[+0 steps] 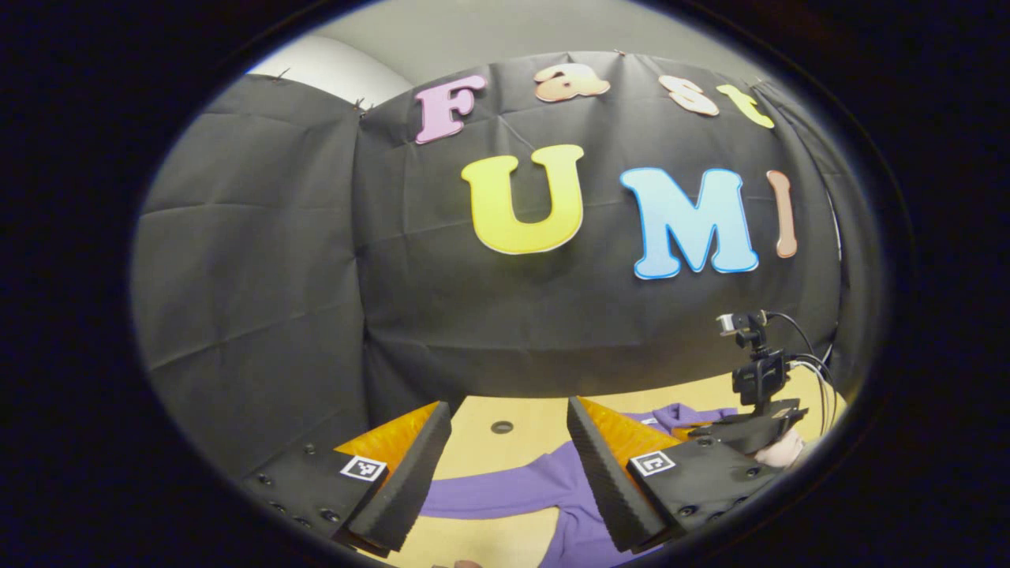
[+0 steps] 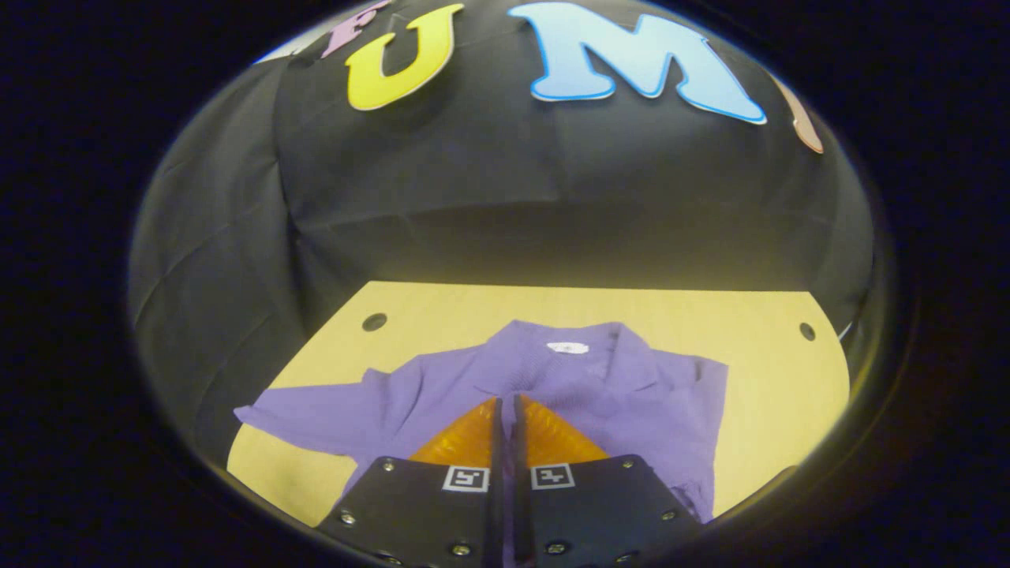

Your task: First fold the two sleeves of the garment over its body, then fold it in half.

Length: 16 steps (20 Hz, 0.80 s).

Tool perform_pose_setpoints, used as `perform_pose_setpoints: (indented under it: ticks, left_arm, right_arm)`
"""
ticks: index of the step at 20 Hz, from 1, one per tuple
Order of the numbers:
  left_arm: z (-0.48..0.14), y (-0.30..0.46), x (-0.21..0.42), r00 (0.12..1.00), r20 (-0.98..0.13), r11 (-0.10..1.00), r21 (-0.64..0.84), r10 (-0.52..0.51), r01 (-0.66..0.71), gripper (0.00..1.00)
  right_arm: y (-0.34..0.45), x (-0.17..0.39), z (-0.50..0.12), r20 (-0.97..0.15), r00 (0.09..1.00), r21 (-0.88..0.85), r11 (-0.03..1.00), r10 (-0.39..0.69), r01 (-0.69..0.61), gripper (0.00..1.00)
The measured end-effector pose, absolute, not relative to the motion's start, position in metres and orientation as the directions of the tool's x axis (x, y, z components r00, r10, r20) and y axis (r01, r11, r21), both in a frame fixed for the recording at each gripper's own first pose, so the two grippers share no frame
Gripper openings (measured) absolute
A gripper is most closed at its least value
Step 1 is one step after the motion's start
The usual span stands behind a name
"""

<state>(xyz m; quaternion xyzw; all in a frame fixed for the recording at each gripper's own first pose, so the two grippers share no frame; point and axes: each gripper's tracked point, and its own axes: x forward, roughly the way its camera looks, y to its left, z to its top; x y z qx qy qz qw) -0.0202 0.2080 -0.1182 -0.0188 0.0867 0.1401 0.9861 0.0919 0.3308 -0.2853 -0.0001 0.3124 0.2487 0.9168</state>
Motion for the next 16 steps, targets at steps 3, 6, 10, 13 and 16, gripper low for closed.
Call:
perform_pose_setpoints:
  ticks: [3,6,10,13,16]
  left_arm:
    - [-0.129,0.229,-0.026,0.936,-0.192,0.953,-0.017,0.294,-0.303,0.99]
    - [-0.141,0.246,-0.031,0.927,-0.208,0.946,-0.024,0.311,-0.322,0.99]
    - [-0.157,0.265,-0.035,0.918,-0.228,0.939,-0.038,0.325,-0.342,0.99]
    - [-0.172,0.277,-0.037,0.909,-0.248,0.932,-0.054,0.334,-0.357,0.99]
    - [-0.201,0.293,-0.037,0.896,-0.278,0.924,-0.061,0.347,-0.377,0.97]
  right_arm:
    - [0.357,0.078,-0.303,-0.601,0.647,0.135,0.857,0.469,-0.497,0.05]
    - [0.369,0.064,-0.318,-0.639,0.615,0.099,0.842,0.463,-0.53,0.05]
    - [0.381,0.053,-0.325,-0.662,0.583,0.094,0.824,0.471,-0.559,0.48]
    - [0.388,0.048,-0.323,-0.659,0.584,0.084,0.818,0.474,-0.57,0.9]
    - [0.388,0.044,-0.317,-0.658,0.584,0.084,0.817,0.476,-0.571,0.93]
